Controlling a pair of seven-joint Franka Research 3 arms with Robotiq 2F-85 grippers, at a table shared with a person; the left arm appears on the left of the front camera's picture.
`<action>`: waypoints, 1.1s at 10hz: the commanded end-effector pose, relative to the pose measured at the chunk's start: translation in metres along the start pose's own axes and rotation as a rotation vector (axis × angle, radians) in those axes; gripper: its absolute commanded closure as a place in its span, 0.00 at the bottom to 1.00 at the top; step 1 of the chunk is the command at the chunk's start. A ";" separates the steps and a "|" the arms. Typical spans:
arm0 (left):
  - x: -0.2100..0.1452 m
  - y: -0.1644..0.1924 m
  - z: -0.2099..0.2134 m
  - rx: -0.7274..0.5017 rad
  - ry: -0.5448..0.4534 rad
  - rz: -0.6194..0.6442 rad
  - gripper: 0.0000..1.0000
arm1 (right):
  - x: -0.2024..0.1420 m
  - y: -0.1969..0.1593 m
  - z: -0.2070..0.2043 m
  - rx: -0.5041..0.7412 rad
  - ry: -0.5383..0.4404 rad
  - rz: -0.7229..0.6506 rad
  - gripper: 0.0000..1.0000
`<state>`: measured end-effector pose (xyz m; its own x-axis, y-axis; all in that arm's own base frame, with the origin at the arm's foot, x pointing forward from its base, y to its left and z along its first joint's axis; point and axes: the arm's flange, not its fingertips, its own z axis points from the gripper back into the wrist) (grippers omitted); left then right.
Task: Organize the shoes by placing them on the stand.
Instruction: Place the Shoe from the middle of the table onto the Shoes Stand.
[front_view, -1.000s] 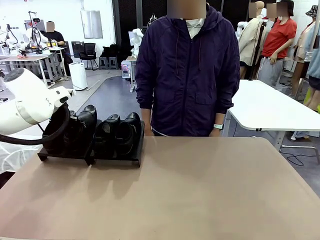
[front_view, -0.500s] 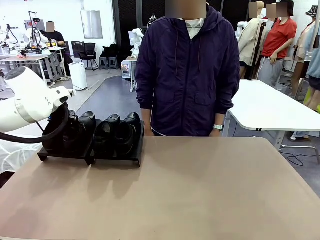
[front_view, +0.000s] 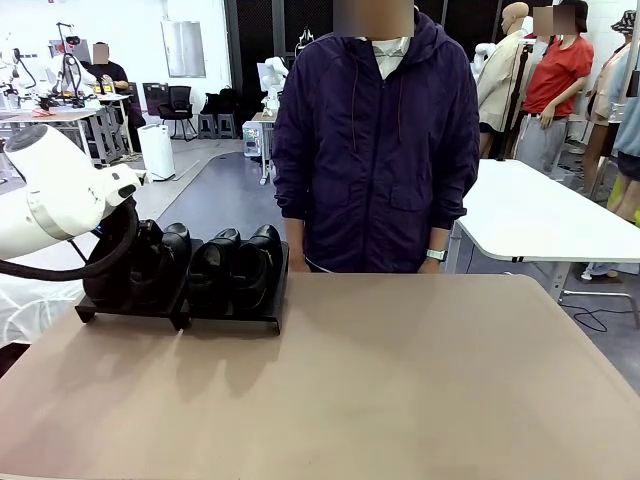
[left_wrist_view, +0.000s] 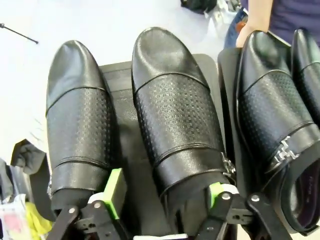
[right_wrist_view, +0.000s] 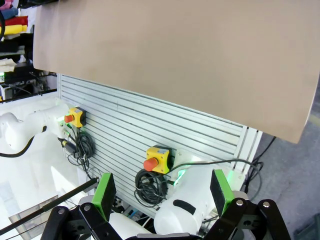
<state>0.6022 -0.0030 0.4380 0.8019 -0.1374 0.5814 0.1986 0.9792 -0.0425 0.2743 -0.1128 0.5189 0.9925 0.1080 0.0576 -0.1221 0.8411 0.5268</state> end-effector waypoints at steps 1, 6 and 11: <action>0.000 -0.005 0.025 -0.024 -0.014 -0.019 0.00 | 0.001 0.001 0.002 0.005 0.002 0.000 0.00; 0.006 -0.018 0.096 -0.108 -0.045 -0.135 0.00 | 0.001 0.001 0.002 0.005 0.002 0.000 0.00; -0.034 0.018 0.201 -0.535 0.469 -0.453 0.00 | 0.001 0.001 0.002 0.005 0.002 0.000 0.00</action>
<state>0.4699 0.0147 0.5529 0.7452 -0.5389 0.3927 0.6564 0.6968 -0.2893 0.2746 -0.1128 0.5185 0.9926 0.1081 0.0559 -0.1213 0.8410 0.5272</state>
